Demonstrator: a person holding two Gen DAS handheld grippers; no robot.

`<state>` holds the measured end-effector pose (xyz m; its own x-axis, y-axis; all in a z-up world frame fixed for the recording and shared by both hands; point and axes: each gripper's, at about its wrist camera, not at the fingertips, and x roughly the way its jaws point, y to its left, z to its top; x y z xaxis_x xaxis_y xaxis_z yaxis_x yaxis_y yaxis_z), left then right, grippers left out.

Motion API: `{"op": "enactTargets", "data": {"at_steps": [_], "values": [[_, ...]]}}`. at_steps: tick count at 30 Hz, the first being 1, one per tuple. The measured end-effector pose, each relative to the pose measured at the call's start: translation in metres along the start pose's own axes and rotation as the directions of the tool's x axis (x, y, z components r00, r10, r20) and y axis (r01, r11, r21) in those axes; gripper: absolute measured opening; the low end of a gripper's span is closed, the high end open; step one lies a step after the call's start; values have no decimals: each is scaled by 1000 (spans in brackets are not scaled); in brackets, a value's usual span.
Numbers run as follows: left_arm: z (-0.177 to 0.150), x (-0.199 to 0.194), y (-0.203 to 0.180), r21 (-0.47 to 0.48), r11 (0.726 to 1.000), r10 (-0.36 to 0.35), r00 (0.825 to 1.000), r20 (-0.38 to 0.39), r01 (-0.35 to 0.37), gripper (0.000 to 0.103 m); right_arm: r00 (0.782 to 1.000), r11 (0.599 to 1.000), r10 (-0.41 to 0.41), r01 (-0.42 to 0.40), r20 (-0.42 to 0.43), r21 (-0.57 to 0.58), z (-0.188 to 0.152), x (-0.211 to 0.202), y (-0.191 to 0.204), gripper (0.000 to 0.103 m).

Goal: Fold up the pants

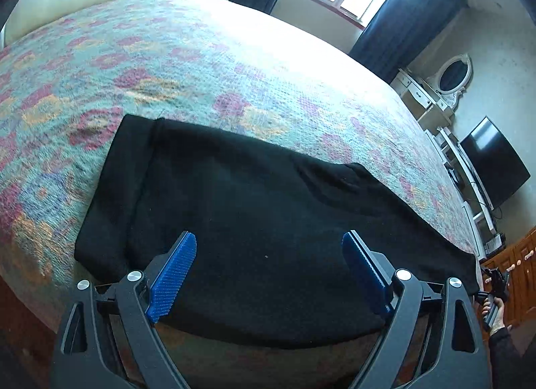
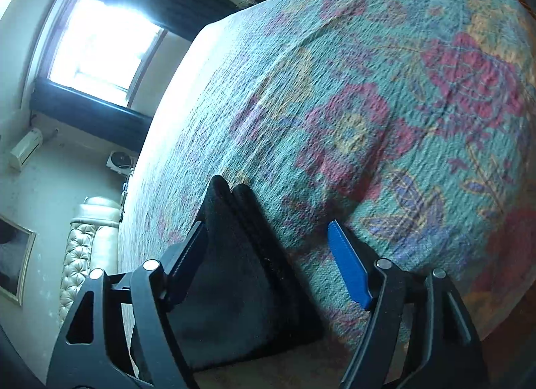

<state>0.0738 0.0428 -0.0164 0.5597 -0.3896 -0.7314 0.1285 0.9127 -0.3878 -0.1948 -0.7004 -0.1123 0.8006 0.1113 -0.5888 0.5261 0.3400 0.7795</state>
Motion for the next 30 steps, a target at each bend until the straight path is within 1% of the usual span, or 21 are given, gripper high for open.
{"op": "enactTargets", "data": {"at_steps": [2,4,6,8,9,10,11,13,18,20,24,30], "values": [[2,11,13,-63,998,-13,999,-40,10,87,998,999,0,-2,-56,-34,0,4,5,79],[1,16,25,-132,991,-30,998,-55,22,87,993,997,2,-10,-121,-73,-2,12,13,79],[1,19,32,-179,983,-42,997,-61,31,87,985,990,-49,25,-167,-142,-7,19,25,76],[2,23,34,-191,981,-56,995,-88,38,88,973,975,-134,95,-188,-202,-10,25,35,61],[2,25,37,-181,983,-55,993,-104,36,88,966,966,-173,129,-191,-222,-13,24,38,57],[2,27,37,-168,985,-56,992,-116,36,88,959,958,-205,156,-196,-239,-12,24,39,47],[1,28,37,-161,986,-60,991,-121,40,89,954,954,-220,168,-204,-247,-13,23,40,35],[0,30,36,-147,987,-79,989,-127,60,92,952,963,-201,148,-232,-226,-13,22,41,23],[0,33,37,-141,986,-106,985,-133,87,94,956,962,-212,167,-202,-216,-18,11,48,21],[1,35,34,-118,989,-106,984,-145,89,95,958,962,-215,175,-188,-209,-17,6,50,21],[1,38,25,-59,996,-77,982,-170,68,95,967,972,-192,163,-170,-171,-13,-3,54,21],[3,43,14,-19,1000,-23,983,-184,20,97,979,986,-135,116,-153,-122,-17,-20,69,20]]}}
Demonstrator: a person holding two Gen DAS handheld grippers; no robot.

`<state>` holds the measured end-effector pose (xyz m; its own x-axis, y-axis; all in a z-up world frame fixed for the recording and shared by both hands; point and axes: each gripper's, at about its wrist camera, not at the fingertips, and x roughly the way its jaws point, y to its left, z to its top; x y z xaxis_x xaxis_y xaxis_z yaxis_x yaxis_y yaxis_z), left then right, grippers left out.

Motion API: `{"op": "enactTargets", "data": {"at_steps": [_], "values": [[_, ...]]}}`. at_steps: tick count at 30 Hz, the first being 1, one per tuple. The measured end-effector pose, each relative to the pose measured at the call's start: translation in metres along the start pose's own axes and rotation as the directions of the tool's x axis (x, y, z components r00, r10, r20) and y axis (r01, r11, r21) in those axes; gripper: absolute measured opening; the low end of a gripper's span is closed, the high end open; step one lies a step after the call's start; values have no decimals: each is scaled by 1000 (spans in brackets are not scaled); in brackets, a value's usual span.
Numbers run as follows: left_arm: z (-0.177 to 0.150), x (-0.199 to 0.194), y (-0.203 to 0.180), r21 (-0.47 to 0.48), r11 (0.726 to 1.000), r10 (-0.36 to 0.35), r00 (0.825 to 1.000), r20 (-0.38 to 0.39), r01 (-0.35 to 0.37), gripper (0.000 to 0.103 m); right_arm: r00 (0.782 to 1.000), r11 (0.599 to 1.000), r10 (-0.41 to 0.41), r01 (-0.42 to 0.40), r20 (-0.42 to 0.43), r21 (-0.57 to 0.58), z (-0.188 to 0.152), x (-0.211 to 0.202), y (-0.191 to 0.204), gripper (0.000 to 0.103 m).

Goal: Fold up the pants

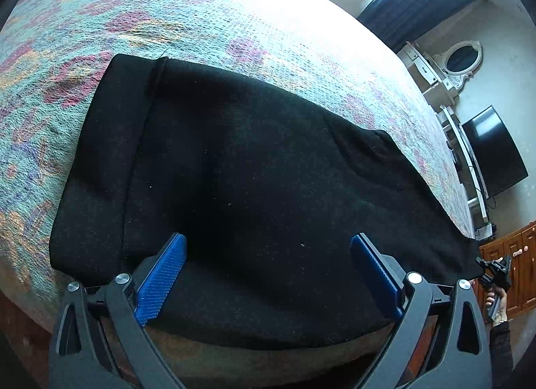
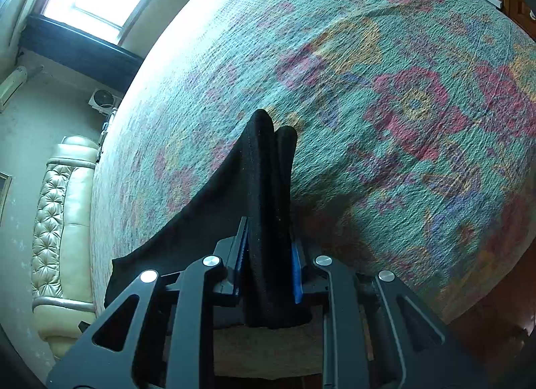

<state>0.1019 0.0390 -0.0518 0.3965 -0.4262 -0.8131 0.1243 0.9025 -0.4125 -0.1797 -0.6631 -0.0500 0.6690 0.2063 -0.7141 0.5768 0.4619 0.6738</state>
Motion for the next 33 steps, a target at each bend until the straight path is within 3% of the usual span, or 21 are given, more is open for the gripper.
{"op": "enactTargets", "data": {"at_steps": [7,13,18,24,33], "values": [[3,5,-5,23,998,54,998,-16,-54,97,990,991,135,-136,25,16,-4,-17,33,16],[7,7,-2,-29,999,38,999,-17,-39,97,979,974,204,-203,3,-100,-25,-22,106,16],[2,4,4,-38,999,37,999,-18,-38,97,968,954,246,-249,-42,-167,-55,3,166,16],[3,5,1,-26,998,56,998,-20,-57,97,969,939,222,-242,-104,-243,-96,56,231,16],[5,9,-5,-25,998,63,998,-19,-64,97,963,922,156,-223,-222,-317,-164,134,285,16]]}}
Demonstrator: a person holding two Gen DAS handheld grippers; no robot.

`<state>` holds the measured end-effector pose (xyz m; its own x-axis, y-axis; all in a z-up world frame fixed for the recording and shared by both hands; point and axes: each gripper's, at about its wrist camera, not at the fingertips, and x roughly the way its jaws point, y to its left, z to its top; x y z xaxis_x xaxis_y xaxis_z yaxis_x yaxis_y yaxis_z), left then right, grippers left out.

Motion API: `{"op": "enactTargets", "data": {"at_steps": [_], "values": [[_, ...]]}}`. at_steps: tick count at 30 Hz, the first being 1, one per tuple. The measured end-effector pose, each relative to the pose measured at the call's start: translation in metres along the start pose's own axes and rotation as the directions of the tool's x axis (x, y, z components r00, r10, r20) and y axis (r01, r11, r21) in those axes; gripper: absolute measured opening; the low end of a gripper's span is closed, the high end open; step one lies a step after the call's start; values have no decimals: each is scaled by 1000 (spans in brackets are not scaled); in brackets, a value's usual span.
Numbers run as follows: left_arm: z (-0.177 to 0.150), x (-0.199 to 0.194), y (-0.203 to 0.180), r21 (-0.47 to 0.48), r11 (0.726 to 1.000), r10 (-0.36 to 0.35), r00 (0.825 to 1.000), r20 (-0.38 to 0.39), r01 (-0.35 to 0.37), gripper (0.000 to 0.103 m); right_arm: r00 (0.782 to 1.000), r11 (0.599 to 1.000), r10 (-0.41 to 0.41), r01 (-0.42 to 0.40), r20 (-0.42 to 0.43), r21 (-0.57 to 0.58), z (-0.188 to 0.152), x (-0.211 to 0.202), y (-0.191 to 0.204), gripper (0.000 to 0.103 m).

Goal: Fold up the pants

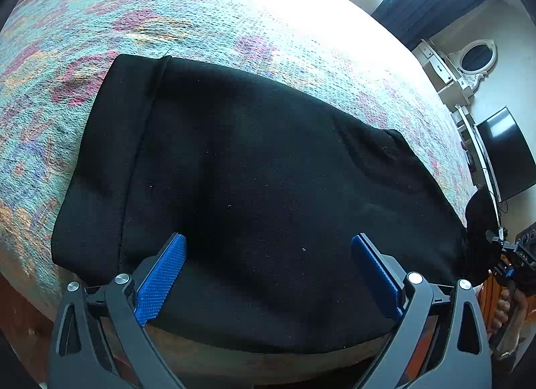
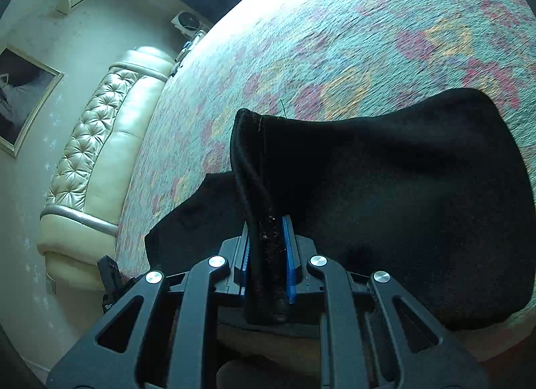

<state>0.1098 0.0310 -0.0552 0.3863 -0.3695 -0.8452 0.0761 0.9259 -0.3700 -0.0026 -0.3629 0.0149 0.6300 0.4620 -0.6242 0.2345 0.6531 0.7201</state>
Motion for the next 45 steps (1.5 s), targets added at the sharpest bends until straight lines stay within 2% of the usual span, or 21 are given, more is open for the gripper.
{"op": "enactTargets", "data": {"at_steps": [5,9,12,19,25,31,34,38,45], "values": [[1,2,-4,8,1000,10,1000,-1,-10,97,995,993,-85,81,-46,-87,-21,37,26,16],[1,4,-5,10,1000,13,1000,-1,-13,97,982,968,-180,166,-60,-187,-38,57,43,16],[1,4,-6,13,1000,16,1000,-2,-16,97,974,954,-216,196,-65,-226,-45,65,49,16],[2,7,-6,29,999,30,1000,-3,-30,97,951,909,-308,283,-37,-306,-56,76,58,16],[3,7,-7,34,999,35,999,-3,-35,97,922,843,-388,357,6,-402,-64,86,73,17],[3,8,-12,47,998,49,999,-3,-49,97,906,806,-423,392,32,-444,-71,92,77,17],[2,9,-12,53,997,55,998,-3,-55,97,903,795,-427,395,38,-459,-75,95,81,22],[1,8,-13,54,997,57,998,-3,-57,97,889,759,-453,422,62,-496,-80,99,87,24],[1,10,-17,55,997,59,998,-3,-58,97,893,756,-445,417,72,-504,-85,101,92,32]]}}
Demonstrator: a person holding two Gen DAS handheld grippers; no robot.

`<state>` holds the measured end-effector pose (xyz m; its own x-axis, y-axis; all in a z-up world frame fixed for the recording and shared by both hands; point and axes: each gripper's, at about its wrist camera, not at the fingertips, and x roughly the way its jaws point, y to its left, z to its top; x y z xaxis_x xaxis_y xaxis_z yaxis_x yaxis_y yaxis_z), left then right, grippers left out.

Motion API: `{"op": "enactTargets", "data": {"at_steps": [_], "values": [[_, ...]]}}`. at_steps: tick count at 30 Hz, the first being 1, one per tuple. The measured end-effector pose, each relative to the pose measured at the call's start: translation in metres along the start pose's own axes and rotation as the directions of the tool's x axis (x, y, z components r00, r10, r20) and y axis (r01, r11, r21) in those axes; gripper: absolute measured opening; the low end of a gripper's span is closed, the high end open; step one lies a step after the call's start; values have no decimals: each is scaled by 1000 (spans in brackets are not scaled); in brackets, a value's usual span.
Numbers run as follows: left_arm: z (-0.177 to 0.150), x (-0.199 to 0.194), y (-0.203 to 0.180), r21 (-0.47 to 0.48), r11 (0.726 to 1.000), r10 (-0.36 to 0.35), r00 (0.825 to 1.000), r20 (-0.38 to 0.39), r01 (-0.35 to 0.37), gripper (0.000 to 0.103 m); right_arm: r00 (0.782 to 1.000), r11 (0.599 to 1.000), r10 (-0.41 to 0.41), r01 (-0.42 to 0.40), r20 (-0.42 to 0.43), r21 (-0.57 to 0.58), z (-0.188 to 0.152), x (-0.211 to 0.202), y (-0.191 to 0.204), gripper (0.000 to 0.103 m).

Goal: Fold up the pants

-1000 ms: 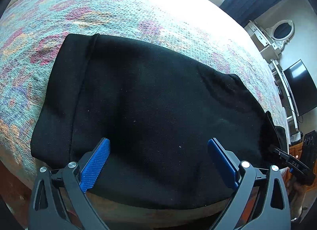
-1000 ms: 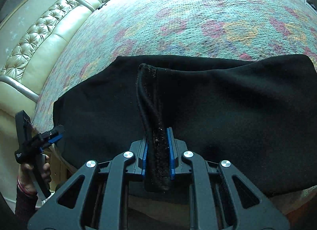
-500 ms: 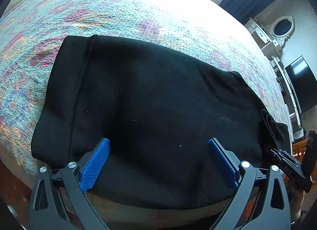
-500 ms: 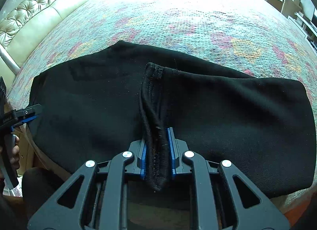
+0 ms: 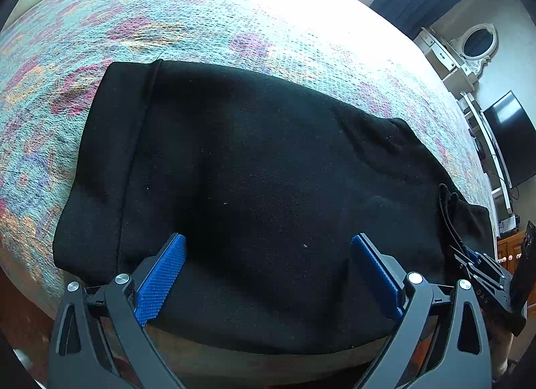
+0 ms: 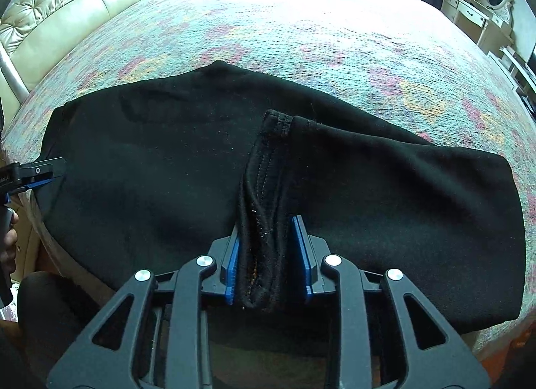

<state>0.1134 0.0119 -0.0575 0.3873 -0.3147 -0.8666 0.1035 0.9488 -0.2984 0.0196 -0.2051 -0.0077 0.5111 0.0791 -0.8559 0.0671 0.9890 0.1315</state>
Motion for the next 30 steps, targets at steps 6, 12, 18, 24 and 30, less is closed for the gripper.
{"op": "enactTargets", "data": {"at_steps": [6,12,18,24,30], "values": [[0,0,0,1,1000,0,1000,0,0,97,983,983,185,-185,24,0,1,-13,21,52],[-1,-2,0,-8,1000,-18,1000,0,18,97,897,896,441,-442,25,34,20,-42,11,55],[-3,-2,0,-13,1000,-14,1000,2,14,97,932,910,304,-345,195,229,42,-80,-143,74],[-3,-2,-1,-2,1000,2,1000,3,-2,97,963,781,228,-269,143,564,13,-29,-294,74],[-3,-2,2,-3,1000,0,1000,4,0,97,864,628,453,-485,220,609,2,21,-311,36]]}}
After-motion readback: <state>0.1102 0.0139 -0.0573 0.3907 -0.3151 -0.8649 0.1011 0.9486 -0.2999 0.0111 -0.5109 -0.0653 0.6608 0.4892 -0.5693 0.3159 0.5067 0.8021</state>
